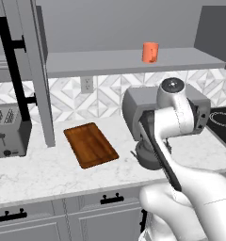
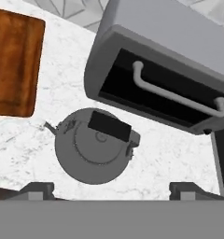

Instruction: Pick the kettle from the counter and place it on the tray. Then pick the mug from the cabinet and place it on the tray. Then close the cabinet doors.

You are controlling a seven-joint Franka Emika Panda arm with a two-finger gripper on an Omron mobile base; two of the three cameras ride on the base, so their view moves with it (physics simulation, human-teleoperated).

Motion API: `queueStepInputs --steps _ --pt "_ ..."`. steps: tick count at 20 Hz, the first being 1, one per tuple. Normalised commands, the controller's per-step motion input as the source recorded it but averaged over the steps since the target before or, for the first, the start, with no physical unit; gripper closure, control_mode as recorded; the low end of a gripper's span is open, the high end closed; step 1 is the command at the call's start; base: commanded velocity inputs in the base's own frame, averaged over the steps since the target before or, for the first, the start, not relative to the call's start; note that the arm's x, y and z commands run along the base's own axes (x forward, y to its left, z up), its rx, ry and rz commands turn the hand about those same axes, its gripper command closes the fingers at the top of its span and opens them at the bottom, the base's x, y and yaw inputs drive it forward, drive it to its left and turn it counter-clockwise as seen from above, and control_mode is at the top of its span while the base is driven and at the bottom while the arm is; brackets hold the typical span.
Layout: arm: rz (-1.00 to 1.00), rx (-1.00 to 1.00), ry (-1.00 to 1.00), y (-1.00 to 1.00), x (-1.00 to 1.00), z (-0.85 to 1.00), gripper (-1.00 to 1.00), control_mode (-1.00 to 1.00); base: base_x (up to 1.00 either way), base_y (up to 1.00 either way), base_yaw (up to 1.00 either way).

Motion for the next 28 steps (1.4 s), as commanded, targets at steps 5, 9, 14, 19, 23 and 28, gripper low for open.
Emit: queueStepInputs --steps 5,9,14,19,23,28 --pt "0.17 -0.06 0.01 -0.12 0.00 -0.28 -1.00 -1.00 0.00 0.00 0.00" --pt "0.28 -0.13 0.05 -0.26 0.09 -0.22 -1.00 -1.00 0.00 0.00 0.00" --pt "0.19 -0.25 0.22 -0.09 0.32 -0.19 -1.00 -1.00 0.00 0.00 0.00" --pt "0.06 -0.20 0.23 -0.01 0.54 -0.19 -1.00 -1.00 0.00 0.00 0.00" --pt "0.02 -0.11 0.09 0.00 0.47 -0.06 -1.00 -1.00 0.00 0.00 0.00" --pt "0.00 0.00 0.01 0.00 0.27 -0.06 -1.00 -1.00 0.00 0.00 0.00"
